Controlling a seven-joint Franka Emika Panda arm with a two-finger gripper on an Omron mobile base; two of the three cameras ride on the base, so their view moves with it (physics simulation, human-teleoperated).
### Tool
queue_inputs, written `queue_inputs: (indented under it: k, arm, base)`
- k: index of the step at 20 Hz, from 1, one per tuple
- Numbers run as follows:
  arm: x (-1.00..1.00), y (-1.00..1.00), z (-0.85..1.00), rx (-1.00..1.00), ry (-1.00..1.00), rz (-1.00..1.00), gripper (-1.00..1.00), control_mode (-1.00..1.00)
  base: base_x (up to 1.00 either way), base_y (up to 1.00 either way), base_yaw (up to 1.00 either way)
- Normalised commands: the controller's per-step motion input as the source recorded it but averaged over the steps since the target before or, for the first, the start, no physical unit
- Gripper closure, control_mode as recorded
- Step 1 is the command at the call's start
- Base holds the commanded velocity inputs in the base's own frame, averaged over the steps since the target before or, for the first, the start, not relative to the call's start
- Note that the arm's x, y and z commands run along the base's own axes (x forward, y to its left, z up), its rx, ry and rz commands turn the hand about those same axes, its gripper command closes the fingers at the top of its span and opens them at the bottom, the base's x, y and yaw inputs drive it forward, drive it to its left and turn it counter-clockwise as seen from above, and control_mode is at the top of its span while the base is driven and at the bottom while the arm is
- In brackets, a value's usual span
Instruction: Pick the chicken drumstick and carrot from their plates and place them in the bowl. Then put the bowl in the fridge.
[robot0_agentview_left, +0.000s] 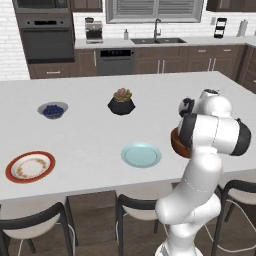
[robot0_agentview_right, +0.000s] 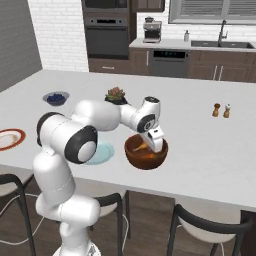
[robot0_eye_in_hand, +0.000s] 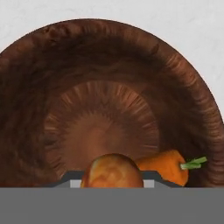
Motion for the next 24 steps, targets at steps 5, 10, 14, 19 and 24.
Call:
queue_inputs:
  k: [5, 10, 14, 19, 24]
  arm:
    - [0.17, -0.03, -0.29, -0.02, 0.0, 0.0, -1.0, -1.0]
    - [0.0, 0.0, 0.0, 0.0, 0.0, 0.0, -1.0, -1.0]
    - [-0.24, -0.09, 0.18, 0.0, -0.07, 0.0, -1.0, -1.0]
    - [-0.82, -0.31, 0.44, 0.01, -0.03, 0.0, -1.0, -1.0]
    - [-0.31, -0.32, 0.15, 0.0, 0.01, 0.0, -1.0, -1.0]
  base:
    - [0.0, 0.0, 0.0]
    - [0.0, 0.0, 0.0]
    - [0.0, 0.0, 0.0]
    - [0.0, 0.0, 0.0]
    - [0.0, 0.0, 0.0]
